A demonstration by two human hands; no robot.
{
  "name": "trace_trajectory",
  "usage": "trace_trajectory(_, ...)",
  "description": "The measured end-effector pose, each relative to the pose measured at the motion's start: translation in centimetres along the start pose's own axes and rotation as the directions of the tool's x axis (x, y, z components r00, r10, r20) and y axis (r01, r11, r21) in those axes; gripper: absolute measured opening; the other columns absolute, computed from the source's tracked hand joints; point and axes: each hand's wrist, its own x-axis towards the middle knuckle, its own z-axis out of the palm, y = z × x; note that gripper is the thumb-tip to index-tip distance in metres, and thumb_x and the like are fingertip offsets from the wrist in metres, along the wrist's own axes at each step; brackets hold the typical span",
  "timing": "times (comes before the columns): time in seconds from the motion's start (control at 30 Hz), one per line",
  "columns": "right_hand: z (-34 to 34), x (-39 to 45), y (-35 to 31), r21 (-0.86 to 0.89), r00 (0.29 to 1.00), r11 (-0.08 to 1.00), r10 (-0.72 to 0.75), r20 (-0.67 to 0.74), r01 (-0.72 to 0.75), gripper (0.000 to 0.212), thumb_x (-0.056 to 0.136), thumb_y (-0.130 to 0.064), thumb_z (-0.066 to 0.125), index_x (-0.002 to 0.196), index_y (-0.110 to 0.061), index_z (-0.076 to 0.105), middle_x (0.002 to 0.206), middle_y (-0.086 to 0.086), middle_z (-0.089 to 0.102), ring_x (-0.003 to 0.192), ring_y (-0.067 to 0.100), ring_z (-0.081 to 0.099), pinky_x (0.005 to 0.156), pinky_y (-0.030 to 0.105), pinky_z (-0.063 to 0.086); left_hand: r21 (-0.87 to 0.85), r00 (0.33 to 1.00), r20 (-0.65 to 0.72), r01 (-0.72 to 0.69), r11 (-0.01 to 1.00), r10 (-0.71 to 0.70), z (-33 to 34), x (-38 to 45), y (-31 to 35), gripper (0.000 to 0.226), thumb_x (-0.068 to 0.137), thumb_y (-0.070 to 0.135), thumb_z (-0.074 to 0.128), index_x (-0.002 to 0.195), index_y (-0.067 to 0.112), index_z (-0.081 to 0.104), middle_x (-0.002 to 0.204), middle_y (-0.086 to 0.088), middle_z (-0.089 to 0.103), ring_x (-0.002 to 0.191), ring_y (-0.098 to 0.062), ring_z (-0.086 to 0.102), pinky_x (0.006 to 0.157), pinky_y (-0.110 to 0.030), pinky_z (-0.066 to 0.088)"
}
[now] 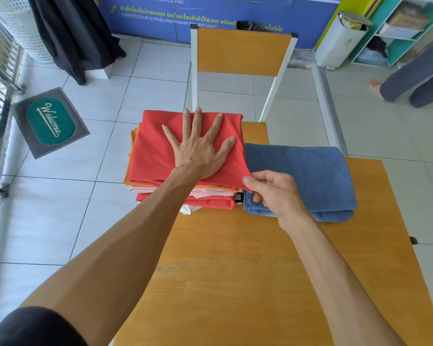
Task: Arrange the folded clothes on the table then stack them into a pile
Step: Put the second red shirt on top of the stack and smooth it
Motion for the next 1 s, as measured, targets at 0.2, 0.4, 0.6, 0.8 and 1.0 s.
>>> trace_trajectory(0.2,1.1,3.3,-3.4,-0.036,0.989,0.997,-0.07,-0.13,0.065,0.042,0.085,-0.062,0.068,0.105,-0.025,0.073,0.096,-0.016,0.075,0.085,-0.001,0.068,0.069,0.017,0.047,-0.017,1.0,-0.005,-0.018,1.0,0.018,0.2,-0.2,-0.2,0.065,0.093,0.07,0.004,0.153,0.047,0.007,0.166,-0.003,-0.005,0.15,-0.026,-0.018,0.107,-0.073,-0.015)
trace_trajectory(0.4,3.7,9.1,-6.9,-0.248,0.944,0.958,-0.211,-0.255,0.147,0.035,0.093,-0.036,0.066,0.083,-0.002,0.073,0.081,0.008,0.073,0.08,0.026,0.067,0.074,0.038,0.054,-0.053,0.999,-0.035,-0.027,0.998,0.026,0.3,-0.4,-0.6,0.055,0.1,0.056,0.005,0.154,0.044,0.006,0.166,-0.001,-0.004,0.151,-0.024,-0.016,0.11,-0.071,-0.012)
trace_trajectory(0.6,3.4,11.4,-5.7,-0.106,0.962,0.994,-0.015,-0.272,-0.014,0.043,0.099,-0.039,0.058,0.103,0.003,0.067,0.085,0.006,0.068,0.078,0.018,0.058,0.064,0.026,0.043,-0.039,0.999,-0.047,-0.013,0.999,0.011,0.5,-0.3,-0.6,0.059,0.099,0.057,0.008,0.156,0.037,0.01,0.166,-0.003,-0.003,0.151,-0.024,-0.014,0.111,-0.068,-0.015)
trace_trajectory(0.8,5.7,9.5,-7.1,-0.68,0.756,0.681,-0.588,-0.288,0.271,0.033,0.095,-0.013,0.057,0.128,-0.018,0.058,0.133,0.004,0.06,0.127,0.025,0.05,0.098,0.042,0.042,-0.21,0.997,-0.068,0.011,0.978,-0.026,-1.2,-0.2,-1.1,0.054,0.105,0.039,0.018,0.156,0.021,0.018,0.165,-0.011,0.002,0.152,-0.026,-0.008,0.117,-0.062,-0.005)
trace_trajectory(1.0,9.4,9.7,-8.1,-0.859,0.804,0.377,-0.59,0.066,0.347,0.045,0.105,-0.033,0.037,0.142,-0.018,0.056,0.16,0.006,0.04,0.154,0.029,0.02,0.121,0.055,0.013,-0.336,0.946,-0.212,0.167,0.927,-0.247,-3.7,1.2,-5.0,0.051,0.098,0.004,0.03,0.148,0.002,0.029,0.161,-0.021,0.017,0.151,-0.034,0.007,0.122,-0.046,0.008)
